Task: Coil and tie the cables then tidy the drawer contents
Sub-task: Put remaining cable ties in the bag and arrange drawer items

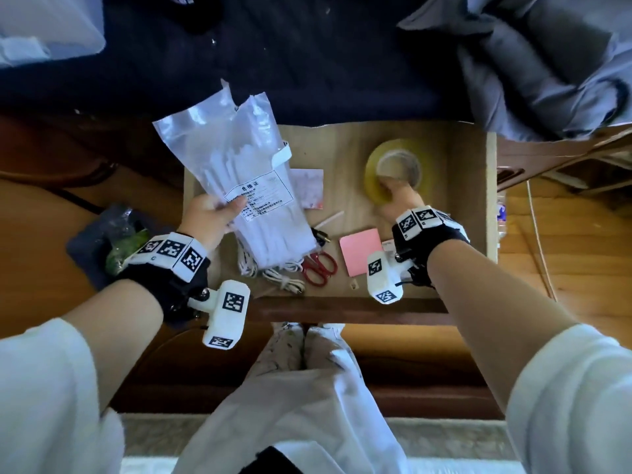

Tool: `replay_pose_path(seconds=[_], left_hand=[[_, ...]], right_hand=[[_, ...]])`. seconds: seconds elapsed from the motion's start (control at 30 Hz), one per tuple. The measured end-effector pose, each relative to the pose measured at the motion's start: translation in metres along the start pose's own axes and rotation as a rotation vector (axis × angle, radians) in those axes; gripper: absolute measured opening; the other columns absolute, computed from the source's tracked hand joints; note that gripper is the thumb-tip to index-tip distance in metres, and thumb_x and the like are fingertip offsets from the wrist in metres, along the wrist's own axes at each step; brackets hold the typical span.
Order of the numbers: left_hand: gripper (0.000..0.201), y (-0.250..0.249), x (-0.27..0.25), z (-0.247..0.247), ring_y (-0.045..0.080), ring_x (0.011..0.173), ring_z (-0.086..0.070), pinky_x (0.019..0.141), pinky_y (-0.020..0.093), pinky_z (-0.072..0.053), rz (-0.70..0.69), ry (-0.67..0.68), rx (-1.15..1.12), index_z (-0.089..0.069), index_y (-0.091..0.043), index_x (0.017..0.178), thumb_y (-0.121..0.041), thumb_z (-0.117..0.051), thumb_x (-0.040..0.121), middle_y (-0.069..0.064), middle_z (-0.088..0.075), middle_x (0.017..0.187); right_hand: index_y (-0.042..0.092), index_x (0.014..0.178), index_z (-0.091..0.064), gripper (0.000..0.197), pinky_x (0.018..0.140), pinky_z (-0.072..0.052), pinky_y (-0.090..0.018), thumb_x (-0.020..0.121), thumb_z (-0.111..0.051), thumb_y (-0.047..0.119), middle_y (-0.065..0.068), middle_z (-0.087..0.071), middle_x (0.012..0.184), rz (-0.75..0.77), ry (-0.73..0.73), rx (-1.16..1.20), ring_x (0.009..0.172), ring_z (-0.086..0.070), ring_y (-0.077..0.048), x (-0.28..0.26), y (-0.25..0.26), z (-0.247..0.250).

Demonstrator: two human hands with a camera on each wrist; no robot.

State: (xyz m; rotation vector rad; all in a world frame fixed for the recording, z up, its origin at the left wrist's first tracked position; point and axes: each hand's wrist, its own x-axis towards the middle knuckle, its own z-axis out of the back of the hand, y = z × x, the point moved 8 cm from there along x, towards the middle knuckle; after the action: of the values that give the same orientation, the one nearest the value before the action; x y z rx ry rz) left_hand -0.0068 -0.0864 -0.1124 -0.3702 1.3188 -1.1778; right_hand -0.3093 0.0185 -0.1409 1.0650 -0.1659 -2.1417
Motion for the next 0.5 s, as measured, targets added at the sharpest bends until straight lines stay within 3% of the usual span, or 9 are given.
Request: replay_pose_path(seconds=[0.1, 0.2, 0.27, 0.33, 0.37, 0.43, 0.5], left_hand=[[0.016, -0.007, 0.003, -0.002, 0.024, 0.084, -0.057, 0.065, 0.015, -0.054, -0.015, 0.016, -0.002, -0.052, -0.006, 0.093, -0.020, -0.060, 0.090, 0.017, -0.052, 0.095], [0.011, -0.023, 0.000, -0.005, 0.004, 0.066, -0.065, 0.062, 0.012, -0.054, -0.046, 0.044, -0.033, -0.054, -0.013, 0.081, -0.014, -0.057, 0.091, 0.009, -0.064, 0.083], [0.011, -0.039, -0.001, -0.009, -0.002, 0.061, -0.065, 0.059, 0.011, -0.052, -0.061, 0.094, -0.077, -0.055, -0.015, 0.083, -0.009, -0.054, 0.093, -0.007, -0.069, 0.068], [0.008, -0.050, 0.000, -0.012, 0.002, 0.064, -0.065, 0.058, 0.013, -0.052, -0.069, 0.119, -0.115, -0.055, -0.015, 0.084, -0.011, -0.055, 0.092, -0.010, -0.069, 0.066], [0.006, -0.058, 0.000, -0.016, 0.006, 0.069, -0.064, 0.059, 0.015, -0.051, -0.081, 0.135, -0.124, -0.055, -0.014, 0.084, -0.016, -0.057, 0.089, -0.008, -0.068, 0.072], [0.015, -0.073, -0.003, -0.028, 0.005, 0.064, -0.062, 0.057, 0.014, -0.048, -0.095, 0.156, -0.121, -0.053, -0.014, 0.080, -0.025, -0.061, 0.085, -0.003, -0.063, 0.073], [0.012, -0.088, -0.007, -0.048, 0.002, 0.057, -0.062, 0.052, 0.014, -0.048, -0.103, 0.216, -0.142, -0.055, -0.015, 0.078, -0.021, -0.060, 0.087, -0.007, -0.066, 0.067]], right_hand=[[0.022, 0.143, -0.036, 0.068, 0.099, -0.039, -0.028, 0.081, -0.064, 0.013, -0.007, -0.043, 0.143, 0.056, 0.039, 0.015, 0.127, -0.045, -0.027, -0.011, 0.007, -0.021], [0.020, 0.138, -0.043, 0.060, 0.089, -0.038, -0.023, 0.083, -0.066, 0.021, -0.008, -0.051, 0.136, 0.118, 0.145, -0.044, 0.121, -0.049, -0.026, -0.022, 0.014, -0.041], [0.016, 0.136, -0.046, 0.059, 0.094, -0.038, -0.025, 0.083, -0.068, 0.028, -0.008, -0.053, 0.133, 0.130, 0.274, -0.076, 0.121, -0.050, -0.025, -0.029, 0.021, -0.052], [0.014, 0.137, -0.043, 0.064, 0.099, -0.041, -0.031, 0.081, -0.071, 0.028, -0.007, -0.055, 0.126, 0.193, 0.387, 0.087, 0.116, -0.053, -0.023, -0.036, 0.035, -0.060], [0.015, 0.139, -0.040, 0.068, 0.098, -0.044, -0.034, 0.080, -0.073, 0.022, -0.006, -0.054, 0.120, 0.235, 0.390, 0.266, 0.111, -0.054, -0.021, -0.042, 0.046, -0.053], [0.017, 0.141, -0.035, 0.074, 0.093, -0.047, -0.030, 0.078, -0.073, 0.012, -0.002, -0.053, 0.115, 0.330, 0.253, 0.522, 0.104, -0.054, -0.014, -0.050, 0.062, -0.025], [0.016, 0.134, -0.044, 0.060, 0.091, -0.046, -0.024, 0.080, -0.070, 0.009, 0.002, -0.059, 0.109, 0.398, 0.106, 0.621, 0.098, -0.057, -0.008, -0.054, 0.068, 0.003]])
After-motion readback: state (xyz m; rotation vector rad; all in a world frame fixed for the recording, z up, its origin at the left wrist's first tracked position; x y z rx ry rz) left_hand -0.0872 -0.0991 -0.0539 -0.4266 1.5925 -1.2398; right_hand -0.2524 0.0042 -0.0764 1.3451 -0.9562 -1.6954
